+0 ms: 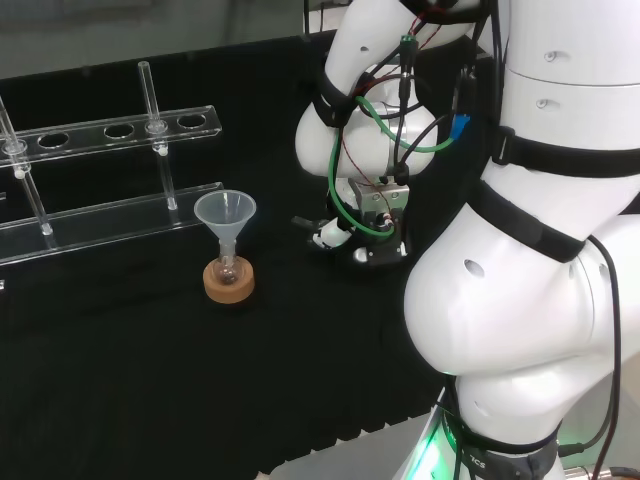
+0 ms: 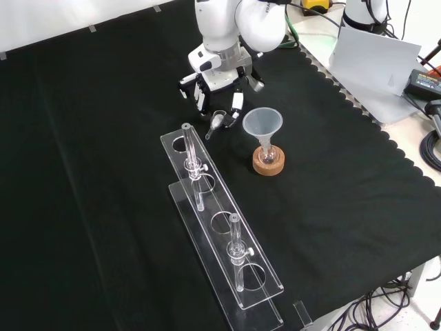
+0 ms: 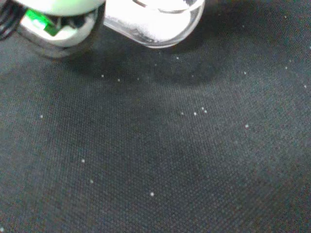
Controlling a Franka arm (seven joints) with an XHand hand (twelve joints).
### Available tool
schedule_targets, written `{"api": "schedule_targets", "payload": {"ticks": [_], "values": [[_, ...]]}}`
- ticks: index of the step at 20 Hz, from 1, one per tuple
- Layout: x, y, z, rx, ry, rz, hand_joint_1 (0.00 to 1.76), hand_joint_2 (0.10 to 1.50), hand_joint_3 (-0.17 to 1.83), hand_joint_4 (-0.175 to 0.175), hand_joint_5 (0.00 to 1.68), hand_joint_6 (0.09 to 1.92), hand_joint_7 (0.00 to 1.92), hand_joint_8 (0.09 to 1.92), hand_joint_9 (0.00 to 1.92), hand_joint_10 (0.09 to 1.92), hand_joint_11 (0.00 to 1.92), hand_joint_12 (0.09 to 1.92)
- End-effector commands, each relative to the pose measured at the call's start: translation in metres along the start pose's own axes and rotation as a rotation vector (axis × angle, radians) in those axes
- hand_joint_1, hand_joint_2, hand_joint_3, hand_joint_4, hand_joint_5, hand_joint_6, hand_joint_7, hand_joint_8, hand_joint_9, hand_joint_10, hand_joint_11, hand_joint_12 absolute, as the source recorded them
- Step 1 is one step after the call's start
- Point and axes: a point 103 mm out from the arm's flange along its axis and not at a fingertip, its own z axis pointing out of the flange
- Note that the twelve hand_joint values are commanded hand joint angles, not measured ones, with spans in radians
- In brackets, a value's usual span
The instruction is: Pick up the weighing funnel.
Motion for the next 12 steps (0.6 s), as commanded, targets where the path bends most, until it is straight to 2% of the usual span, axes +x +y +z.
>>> {"api": "schedule_targets", "payload": {"ticks": [1,12], "values": [[0.003,0.0002,-0.001,-0.016,-0.006,0.0,0.9,0.52,0.49,0.148,1.17,0.57,1.49,0.31,1.18,0.27,0.04,1.58],[0.0036,-0.0025,0.003,-0.024,-0.005,0.01,0.93,0.51,0.5,0.152,1.21,0.52,1.53,0.28,1.2,0.26,0.05,1.57]]}}
